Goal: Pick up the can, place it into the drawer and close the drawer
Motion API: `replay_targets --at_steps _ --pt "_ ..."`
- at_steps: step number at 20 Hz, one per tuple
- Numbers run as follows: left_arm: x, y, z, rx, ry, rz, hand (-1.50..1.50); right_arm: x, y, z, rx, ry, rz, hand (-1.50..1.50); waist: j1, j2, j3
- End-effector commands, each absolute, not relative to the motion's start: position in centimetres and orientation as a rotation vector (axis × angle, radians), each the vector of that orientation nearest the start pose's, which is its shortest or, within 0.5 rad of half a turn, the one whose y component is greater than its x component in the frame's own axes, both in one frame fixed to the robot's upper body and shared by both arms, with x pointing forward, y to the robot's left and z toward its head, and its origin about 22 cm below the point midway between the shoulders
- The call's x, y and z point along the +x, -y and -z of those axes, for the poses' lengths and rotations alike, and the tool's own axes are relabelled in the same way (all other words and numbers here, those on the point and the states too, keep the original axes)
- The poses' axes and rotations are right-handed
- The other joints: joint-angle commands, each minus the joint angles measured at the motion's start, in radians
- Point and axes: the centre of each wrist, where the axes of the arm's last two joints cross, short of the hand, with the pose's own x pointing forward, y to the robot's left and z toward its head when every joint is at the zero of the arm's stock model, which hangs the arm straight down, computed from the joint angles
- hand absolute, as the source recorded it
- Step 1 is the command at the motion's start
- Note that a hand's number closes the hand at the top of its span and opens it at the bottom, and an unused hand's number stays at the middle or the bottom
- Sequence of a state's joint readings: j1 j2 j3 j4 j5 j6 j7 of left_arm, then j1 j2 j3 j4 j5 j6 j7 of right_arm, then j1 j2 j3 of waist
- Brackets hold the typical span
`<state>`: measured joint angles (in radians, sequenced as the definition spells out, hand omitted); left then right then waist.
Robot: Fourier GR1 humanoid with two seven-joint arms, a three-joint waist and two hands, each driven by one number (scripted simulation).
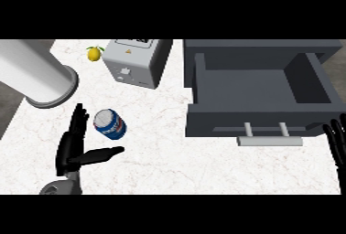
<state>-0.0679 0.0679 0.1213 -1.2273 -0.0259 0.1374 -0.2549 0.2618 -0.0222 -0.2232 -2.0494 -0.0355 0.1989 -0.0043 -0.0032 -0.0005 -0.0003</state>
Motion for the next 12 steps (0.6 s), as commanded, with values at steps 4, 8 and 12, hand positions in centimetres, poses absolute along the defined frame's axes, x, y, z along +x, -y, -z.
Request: replay_targets --at_steps 4,8,12 --pt "25.8 -28.9 8.0 0.268 1.491 -0.115 -1.5 15.9 29.8 -7.8 -0.196 1.802 -0.018 -1.5 -0.003 0.001 0.0" --pt "23.4 -27.4 9.2 0.274 1.482 -0.127 -1.5 15.3 28.2 -7.6 -0.185 1.792 0.0 -1.5 0.001 -0.001 0.0" --pt "24.2 -28.2 10.9 0.261 1.5 -0.118 -1.5 15.3 28.4 -8.1 -0.173 1.818 -0.004 -1.5 -0.001 0.0 0.0"
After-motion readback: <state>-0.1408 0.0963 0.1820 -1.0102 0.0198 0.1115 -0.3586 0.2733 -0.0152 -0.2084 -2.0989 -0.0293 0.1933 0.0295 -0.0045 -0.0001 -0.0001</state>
